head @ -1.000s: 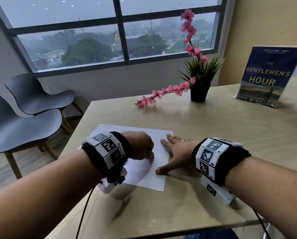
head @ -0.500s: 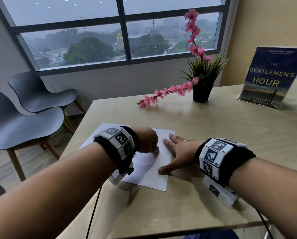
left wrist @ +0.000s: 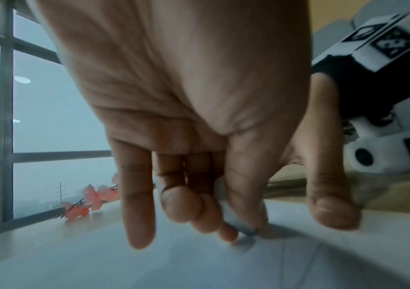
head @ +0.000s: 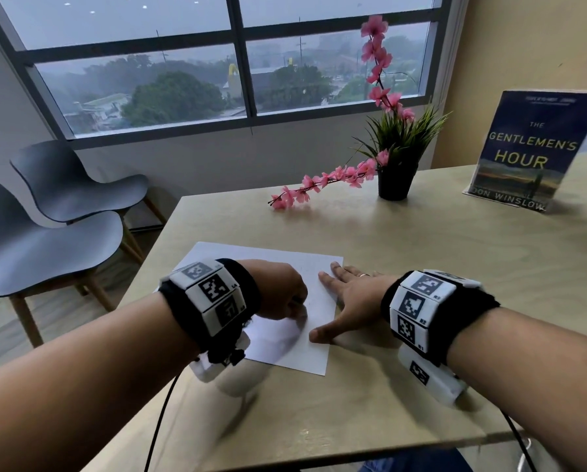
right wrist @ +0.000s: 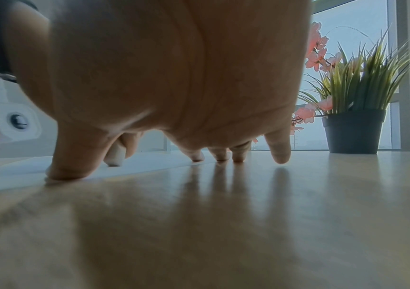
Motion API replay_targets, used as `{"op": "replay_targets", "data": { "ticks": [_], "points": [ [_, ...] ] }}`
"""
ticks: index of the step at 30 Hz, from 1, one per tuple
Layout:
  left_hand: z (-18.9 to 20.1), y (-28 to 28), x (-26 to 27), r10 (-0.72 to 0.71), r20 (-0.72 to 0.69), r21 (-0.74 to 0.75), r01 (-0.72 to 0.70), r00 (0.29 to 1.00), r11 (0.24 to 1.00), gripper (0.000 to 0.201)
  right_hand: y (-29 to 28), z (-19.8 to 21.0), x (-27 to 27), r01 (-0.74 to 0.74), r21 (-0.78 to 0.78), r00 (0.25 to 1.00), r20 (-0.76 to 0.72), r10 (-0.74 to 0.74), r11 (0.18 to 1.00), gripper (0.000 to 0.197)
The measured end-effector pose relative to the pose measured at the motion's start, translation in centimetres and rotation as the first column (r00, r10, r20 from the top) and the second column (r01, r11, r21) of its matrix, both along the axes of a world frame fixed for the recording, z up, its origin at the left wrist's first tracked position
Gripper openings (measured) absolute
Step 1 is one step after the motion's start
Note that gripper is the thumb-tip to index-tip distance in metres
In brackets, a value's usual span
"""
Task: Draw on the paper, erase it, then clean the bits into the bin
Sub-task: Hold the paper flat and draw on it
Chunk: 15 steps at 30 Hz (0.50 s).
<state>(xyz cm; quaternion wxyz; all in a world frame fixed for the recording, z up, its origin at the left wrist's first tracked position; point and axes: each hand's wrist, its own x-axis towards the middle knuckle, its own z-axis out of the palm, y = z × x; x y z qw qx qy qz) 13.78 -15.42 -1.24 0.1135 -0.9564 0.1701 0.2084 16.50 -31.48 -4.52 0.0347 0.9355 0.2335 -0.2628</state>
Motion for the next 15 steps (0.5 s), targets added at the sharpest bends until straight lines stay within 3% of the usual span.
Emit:
{"op": "replay_targets", "data": {
  "ticks": [5,10,15],
  "points": [
    [0.3,1.0,0.5,0.059,0.045,-0.026,-0.058,0.997,0.998,0.033,0.0,0.1,-0.1,0.001,0.002,1.0,0.005,-0.001,1.0,0.121],
    [-0.2,1.1,-0.5,0.017,-0.01,-0.016,-0.017,1.0,1.0,0.03,0.1,0.0,0.0,0.004,0.004,1.0,0.001,-0.004,1.0,0.122],
    [0.0,2.6,0.1,0.082,0.062,-0.024,-0.081,0.995,0.996,0.034,0.1,0.1,-0.1,0.007,-0.005,1.0,-0.002,-0.007,1.0,0.122]
  ]
}}
